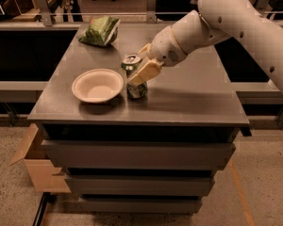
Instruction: Move green can near paper bowl
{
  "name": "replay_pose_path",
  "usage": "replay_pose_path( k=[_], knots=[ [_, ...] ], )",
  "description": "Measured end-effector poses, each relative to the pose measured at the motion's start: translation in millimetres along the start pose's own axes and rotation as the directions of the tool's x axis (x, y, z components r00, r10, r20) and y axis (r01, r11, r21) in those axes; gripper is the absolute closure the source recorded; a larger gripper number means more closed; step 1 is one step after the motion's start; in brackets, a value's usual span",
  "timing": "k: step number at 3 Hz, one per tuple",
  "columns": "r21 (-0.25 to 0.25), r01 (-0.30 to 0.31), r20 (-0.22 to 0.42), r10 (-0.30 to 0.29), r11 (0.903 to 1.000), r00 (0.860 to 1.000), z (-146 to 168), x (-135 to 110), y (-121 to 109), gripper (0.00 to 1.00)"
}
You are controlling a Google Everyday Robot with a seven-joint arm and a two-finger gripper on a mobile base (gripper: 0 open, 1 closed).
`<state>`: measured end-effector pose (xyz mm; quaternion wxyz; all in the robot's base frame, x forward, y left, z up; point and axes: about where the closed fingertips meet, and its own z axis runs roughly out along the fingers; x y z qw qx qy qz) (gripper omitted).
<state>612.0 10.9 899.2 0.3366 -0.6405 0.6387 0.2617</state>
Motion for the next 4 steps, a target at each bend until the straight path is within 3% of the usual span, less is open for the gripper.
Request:
replay_pose_path(
  k=[1, 2, 4],
  knots=[
    [0.013, -0.003, 0.003, 0.003, 0.9999, 1.0, 3.0, 8.4, 2.0, 1.0],
    [0.008, -0.002, 0.004, 0.002, 1.0, 1.0, 5.3, 7.4, 2.4, 0.82],
    [-0.001, 0.0, 0.004, 0.0, 1.0, 1.0, 10.1, 6.3, 3.6, 0.36]
  ],
)
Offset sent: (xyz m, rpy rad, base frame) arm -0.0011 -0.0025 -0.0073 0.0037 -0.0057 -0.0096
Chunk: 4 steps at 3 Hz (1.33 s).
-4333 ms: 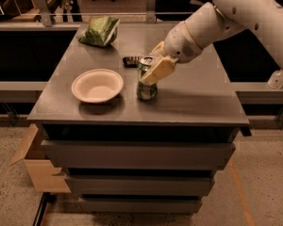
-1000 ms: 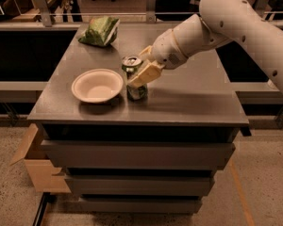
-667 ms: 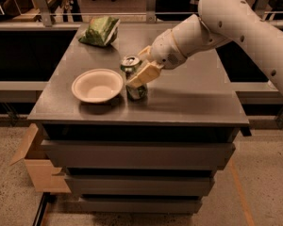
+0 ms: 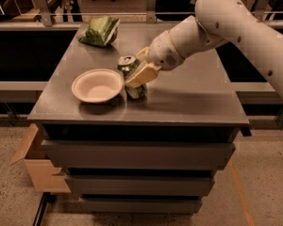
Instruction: Move green can near paper bowl
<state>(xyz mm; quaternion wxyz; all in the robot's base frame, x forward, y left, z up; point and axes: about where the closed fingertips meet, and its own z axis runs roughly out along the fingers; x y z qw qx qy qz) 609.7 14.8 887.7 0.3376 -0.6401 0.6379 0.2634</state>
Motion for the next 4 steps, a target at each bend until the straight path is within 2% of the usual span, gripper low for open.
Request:
replay_pose_path(
  k=[1, 2, 3, 4],
  knots=[
    [-0.005, 0.001, 0.001, -0.001, 1.0, 1.0, 3, -1, 1, 0.05],
    [-0.004, 0.001, 0.002, -0.001, 1.0, 1.0, 3, 0, 1, 0.0],
    [0.057, -0.008, 0.001, 0.008, 0.9984, 1.0, -21, 8, 1, 0.0],
    [0.138, -0.023, -0.004, 0.023, 0.9901, 1.0, -57, 25, 0, 0.0]
  ],
)
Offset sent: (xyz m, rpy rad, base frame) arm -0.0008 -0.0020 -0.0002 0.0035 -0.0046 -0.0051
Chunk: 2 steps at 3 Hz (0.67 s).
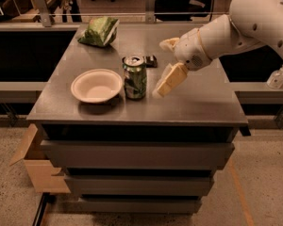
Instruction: Move green can near paper bowl
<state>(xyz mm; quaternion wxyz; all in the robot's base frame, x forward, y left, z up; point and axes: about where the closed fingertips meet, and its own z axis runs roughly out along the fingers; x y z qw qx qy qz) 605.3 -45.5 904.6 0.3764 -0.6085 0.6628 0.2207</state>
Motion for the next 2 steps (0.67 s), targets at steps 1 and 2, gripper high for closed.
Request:
replay_pose_path(
  k=[1, 2],
  knots=[
    [0.098, -0.04, 0.025, 0.038, 0.9944, 0.999, -45.6, 29.4, -5.0, 0.0],
    [0.098, -0.04, 0.025, 0.038, 0.9944, 0.999, -45.6, 29.4, -5.0, 0.0]
  ],
)
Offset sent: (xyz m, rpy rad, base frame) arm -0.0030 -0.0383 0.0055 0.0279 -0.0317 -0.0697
